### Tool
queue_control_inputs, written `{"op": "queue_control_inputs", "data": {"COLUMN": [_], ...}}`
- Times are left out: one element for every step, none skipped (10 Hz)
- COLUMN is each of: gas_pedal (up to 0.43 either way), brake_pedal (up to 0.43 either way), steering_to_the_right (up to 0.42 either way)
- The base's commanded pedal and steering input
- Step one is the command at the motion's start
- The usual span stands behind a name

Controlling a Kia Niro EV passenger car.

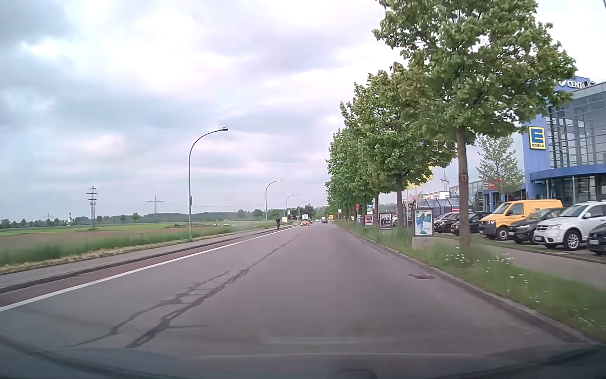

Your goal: Follow the waypoints while adhering to traffic rules and regulations

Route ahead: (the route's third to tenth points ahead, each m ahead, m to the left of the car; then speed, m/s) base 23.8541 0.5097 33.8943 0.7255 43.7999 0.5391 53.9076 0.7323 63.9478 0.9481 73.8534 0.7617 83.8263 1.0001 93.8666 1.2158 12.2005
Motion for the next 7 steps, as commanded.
{"op": "queue_control_inputs", "data": {"gas_pedal": [0.189, 0.189, 0.177, 0.177, 0.169, 0.169, 0.169], "brake_pedal": [0.000, 0.000, 0.000, 0.000, 0.000, 0.000, 0.000], "steering_to_the_right": [0.000, 0.000, 0.000, 0.000, 0.000, 0.000, 0.000]}}
